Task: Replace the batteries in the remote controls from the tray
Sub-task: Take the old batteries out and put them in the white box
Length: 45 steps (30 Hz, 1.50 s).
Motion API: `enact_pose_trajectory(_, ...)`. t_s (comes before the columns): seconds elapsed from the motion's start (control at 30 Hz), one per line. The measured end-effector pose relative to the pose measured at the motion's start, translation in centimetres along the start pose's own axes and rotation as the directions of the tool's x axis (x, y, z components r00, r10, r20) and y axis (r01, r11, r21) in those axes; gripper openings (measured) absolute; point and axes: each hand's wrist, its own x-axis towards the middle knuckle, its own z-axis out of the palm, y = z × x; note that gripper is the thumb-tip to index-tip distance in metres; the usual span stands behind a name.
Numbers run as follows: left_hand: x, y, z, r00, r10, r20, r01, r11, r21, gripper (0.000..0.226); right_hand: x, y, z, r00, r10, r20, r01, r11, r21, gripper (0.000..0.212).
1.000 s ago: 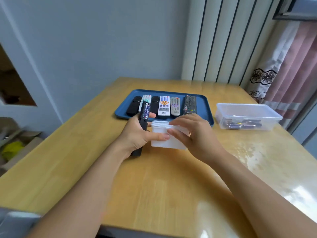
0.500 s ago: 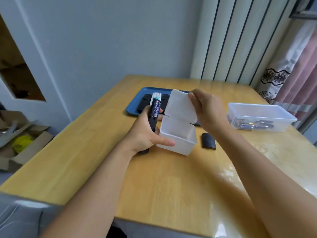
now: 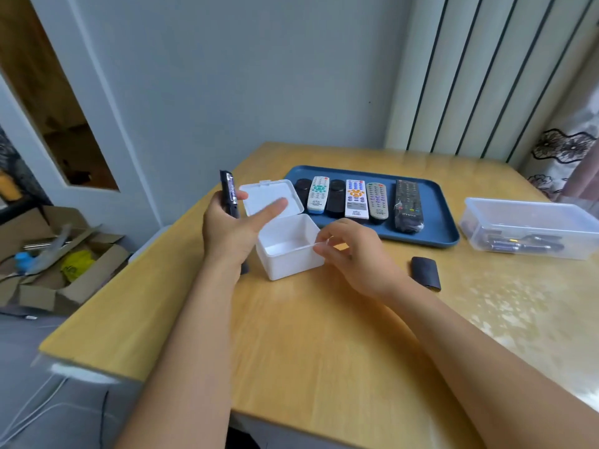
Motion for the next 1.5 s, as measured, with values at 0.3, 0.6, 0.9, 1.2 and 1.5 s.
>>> enact_pose_trajectory(0.3,-2.8,5.2,1.3,0.896,-0.114,0.429,0.272,0.905,-0.328,0.025,1.1,-1.6,2.4,0.997,-0.072,-0.008,0.073,0.986,0.148,0.027)
enact_pose_trajectory(0.6,-6.2,1.0,10.2,0.602,-0.260,0.755,0.522,0.844,-0.125,0.034,-3.5,3.2,-8.3,0.949,0.157,-0.274,-0.115,0.980,0.163,0.020)
enact_pose_trajectory(0.9,-6.7,-0.3,13.7,0.592,-0.268,0.760,0.446,0.895,-0.031,0.038,-3.9,6.7,-7.8,0.941,0.157,-0.299,-0.129,0.985,0.110,0.031)
enact_pose_trajectory(1.2,-6.3,-0.7,13.6,0.602,-0.143,0.786,0.225,0.974,0.005,0.025,-3.2,6.2,-7.6,0.935,0.137,-0.327,-0.093,0.985,0.146,0.023)
enact_pose_trajectory(1.5,-5.9,-0.8,13.7,0.531,-0.197,0.825,0.287,0.957,0.044,0.041,-2.9,5.8,-7.5,0.928,0.161,-0.335,-0.130,0.985,0.113,0.016)
